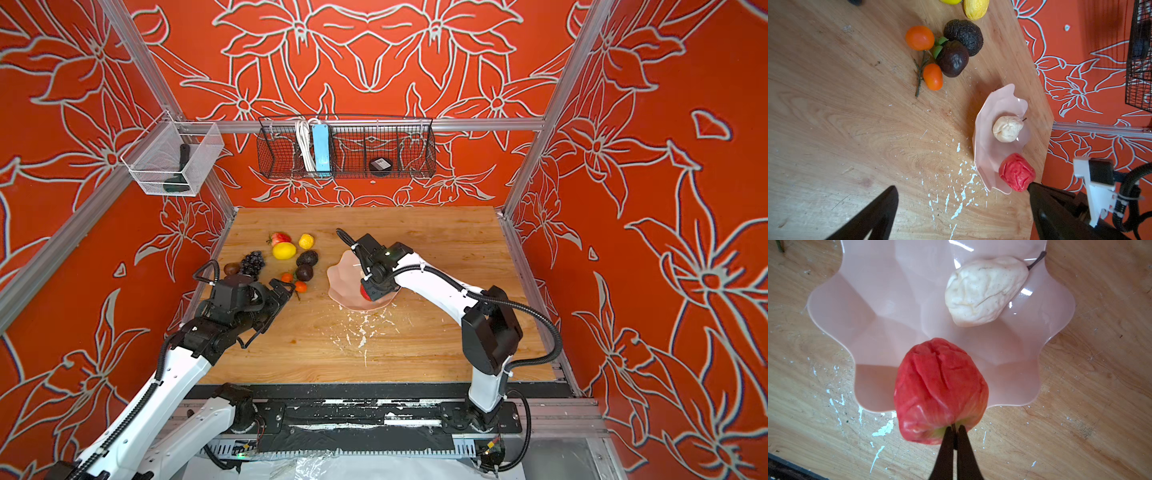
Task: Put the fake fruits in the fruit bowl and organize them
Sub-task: 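Carry apple over the bowl with right gripper while left gripper draws back, then lower the red apple into the bowl beside the pear and open right gripper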
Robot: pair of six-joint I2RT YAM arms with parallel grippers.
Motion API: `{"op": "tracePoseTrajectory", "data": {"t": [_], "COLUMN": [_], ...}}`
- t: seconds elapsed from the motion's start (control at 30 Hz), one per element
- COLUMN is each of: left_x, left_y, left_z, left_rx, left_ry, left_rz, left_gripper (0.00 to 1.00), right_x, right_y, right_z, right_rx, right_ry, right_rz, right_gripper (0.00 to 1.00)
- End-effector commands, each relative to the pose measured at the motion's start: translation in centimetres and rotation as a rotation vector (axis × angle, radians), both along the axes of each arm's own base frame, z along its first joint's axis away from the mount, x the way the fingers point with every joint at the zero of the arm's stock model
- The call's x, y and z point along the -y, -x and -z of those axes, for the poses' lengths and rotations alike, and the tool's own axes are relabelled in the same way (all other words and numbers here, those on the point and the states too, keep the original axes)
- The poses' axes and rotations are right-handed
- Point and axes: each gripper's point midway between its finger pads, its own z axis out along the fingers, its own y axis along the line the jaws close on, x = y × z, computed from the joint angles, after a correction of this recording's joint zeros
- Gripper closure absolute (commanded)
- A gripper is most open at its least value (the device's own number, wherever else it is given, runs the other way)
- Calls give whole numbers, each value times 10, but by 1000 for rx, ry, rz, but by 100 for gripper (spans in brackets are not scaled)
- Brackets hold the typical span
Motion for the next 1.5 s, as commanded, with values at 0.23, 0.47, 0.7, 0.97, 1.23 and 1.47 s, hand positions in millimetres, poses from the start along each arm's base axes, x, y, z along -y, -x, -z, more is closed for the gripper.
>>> {"op": "tracePoseTrajectory", "data": {"t": [0.23, 0.47, 0.7, 0.97, 1.23, 1.47], "left_x": [-14, -17, -20, -24, -31, -33], "left_y": [8, 9, 10, 16, 18, 19], "left_z": [12, 17, 18, 19, 14, 17], "left_rx": [-21, -26, -26, -25, 0, -4], "left_ry": [-60, -59, -65, -56, -65, -66], "left_rz": [-21, -24, -23, -35, -55, -63], "left_gripper": [2, 2, 2, 2, 2, 2], "right_x": [21, 28, 25, 23, 20, 16], "right_y": [-8, -10, -17, -24, -29, -34], "right_z": [6, 10, 15, 22, 23, 27], "right_rx": [-40, -77, -86, -88, -95, -98], "right_ry": [173, 264, 298, 329, 348, 364], "right_rz": [1, -13, -23, -40, -50, -58], "right_gripper": [100, 100, 100, 100, 100, 100]}}
